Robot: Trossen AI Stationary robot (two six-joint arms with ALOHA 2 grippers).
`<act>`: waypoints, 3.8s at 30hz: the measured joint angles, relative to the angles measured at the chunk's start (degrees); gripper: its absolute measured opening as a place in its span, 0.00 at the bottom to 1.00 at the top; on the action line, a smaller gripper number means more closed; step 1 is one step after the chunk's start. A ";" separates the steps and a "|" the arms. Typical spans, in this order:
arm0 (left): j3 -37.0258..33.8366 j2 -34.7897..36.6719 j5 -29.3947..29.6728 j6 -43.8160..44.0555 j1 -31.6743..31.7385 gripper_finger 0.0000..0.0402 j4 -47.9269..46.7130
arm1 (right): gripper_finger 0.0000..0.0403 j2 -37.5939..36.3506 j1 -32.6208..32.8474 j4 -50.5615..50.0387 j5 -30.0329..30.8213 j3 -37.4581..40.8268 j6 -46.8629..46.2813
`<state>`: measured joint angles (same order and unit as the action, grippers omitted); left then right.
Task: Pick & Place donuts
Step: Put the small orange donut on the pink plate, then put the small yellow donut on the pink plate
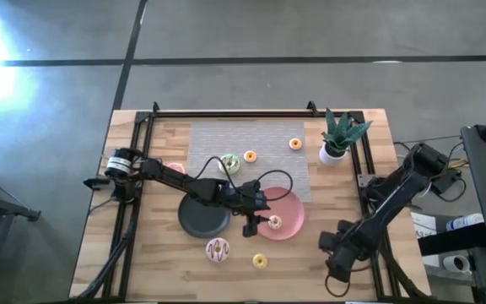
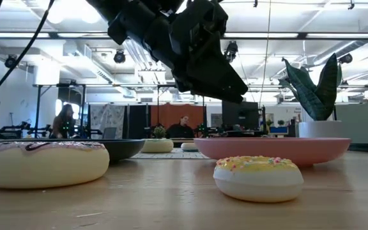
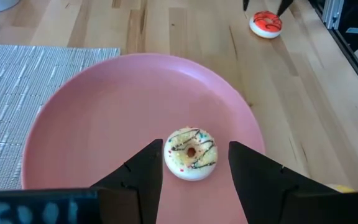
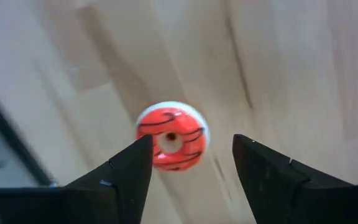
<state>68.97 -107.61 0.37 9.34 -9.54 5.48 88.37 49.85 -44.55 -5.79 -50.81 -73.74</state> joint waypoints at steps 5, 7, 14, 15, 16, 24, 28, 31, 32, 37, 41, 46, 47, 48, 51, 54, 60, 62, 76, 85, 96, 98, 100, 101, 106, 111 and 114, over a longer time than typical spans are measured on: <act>0.00 0.00 -0.01 1.46 0.00 0.39 0.00 | 0.45 2.14 0.13 0.60 -0.19 1.28 -0.81; 0.00 0.00 -0.02 1.59 -0.01 0.39 -0.01 | 0.43 2.65 0.28 0.63 -0.27 1.50 -0.49; 0.00 0.00 -0.03 2.41 -0.04 0.39 -0.43 | 0.40 2.57 0.54 4.35 -0.52 2.33 0.41; 0.00 0.00 0.02 2.41 -0.04 0.39 -0.52 | 0.39 2.62 0.52 5.35 -0.53 2.42 0.40; 0.00 0.00 0.23 2.43 -0.04 0.39 -0.51 | 0.39 2.65 0.52 6.21 -0.53 2.61 0.39; -0.20 3.47 1.26 2.34 -0.01 0.39 -5.36 | 0.24 2.52 -1.10 12.83 -1.16 6.04 -6.34; -1.54 8.30 3.73 1.04 0.02 0.39 -10.32 | 0.10 1.28 -3.22 14.08 3.50 5.04 -7.04; -3.48 13.10 6.55 0.92 0.02 0.39 -13.27 | 0.04 -0.41 -6.19 13.60 7.61 3.39 -6.15; -4.10 14.52 7.51 0.94 0.04 0.39 -13.63 | 0.03 -0.79 -7.41 14.15 8.52 2.85 -5.33; -9.17 22.44 12.76 1.59 0.04 0.39 -14.01 | 0.04 -1.05 -16.57 13.79 13.49 -0.54 1.85; -14.53 28.30 15.69 5.71 0.02 0.39 -13.94 | 0.04 0.91 -24.45 13.43 13.66 -2.03 7.85; -21.51 34.17 16.24 13.17 -0.21 0.39 -13.44 | 0.04 3.39 -30.82 13.12 11.86 -3.61 14.65; -22.93 35.27 16.25 14.38 -0.36 0.39 -13.45 | 0.04 4.12 -31.50 13.07 11.04 -3.80 15.73; -24.06 36.16 16.26 15.53 -0.44 0.39 -13.28 | 0.04 4.72 -31.96 13.21 9.80 -3.86 16.83; -26.74 38.55 16.27 18.19 -0.70 0.39 -12.34 | 0.05 6.51 -32.57 13.15 6.72 -3.86 18.94; -28.63 40.14 16.26 19.41 -0.82 0.39 -10.83 | 0.08 8.06 -32.62 12.96 5.53 -4.01 19.98; -29.88 41.24 16.27 19.67 -0.83 0.39 -9.32 | 0.27 7.91 -32.64 10.06 5.30 -5.45 20.00; -29.89 41.11 16.27 19.66 -0.83 0.39 -8.90 | 0.34 7.58 -32.64 6.30 5.42 -6.26 20.27; -29.81 38.86 12.96 18.70 -1.19 0.39 -2.63 | 0.51 7.26 -30.09 4.49 11.23 -13.10 33.18; -29.90 38.86 10.81 14.57 -6.33 0.39 -5.55 | 0.51 9.11 -26.08 12.09 5.40 -18.86 45.40; -29.90 38.84 12.06 17.82 -12.71 0.39 -9.66 | 0.51 26.71 -24.54 13.90 1.00 -32.49 48.16; -29.90 38.84 12.80 17.86 -13.64 0.39 -10.50 | 0.51 29.47 -23.83 12.82 1.35 -35.17 48.57; -29.90 38.84 13.26 18.02 -14.39 0.39 -11.57 | 0.51 31.40 -23.13 12.18 2.00 -37.04 48.65; -29.90 38.84 13.30 18.34 -14.71 0.39 -12.08 | 0.51 31.94 -22.68 11.69 2.81 -37.50 48.39; -29.92 38.82 16.19 19.47 -16.14 0.39 -12.98 | 0.51 32.64 -21.14 10.28 6.69 -38.24 45.29; -30.07 38.82 18.39 19.43 -16.41 0.39 -12.96 | 0.50 32.64 -21.36 10.28 7.53 -37.86 44.18; -30.53 38.82 18.78 19.69 -16.44 0.39 -12.62 | 0.48 32.64 -21.70 10.37 7.51 -37.36 44.63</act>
<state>38.44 -68.79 19.15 29.03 -25.98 -7.15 121.01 28.15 -34.18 1.72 -88.17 -29.11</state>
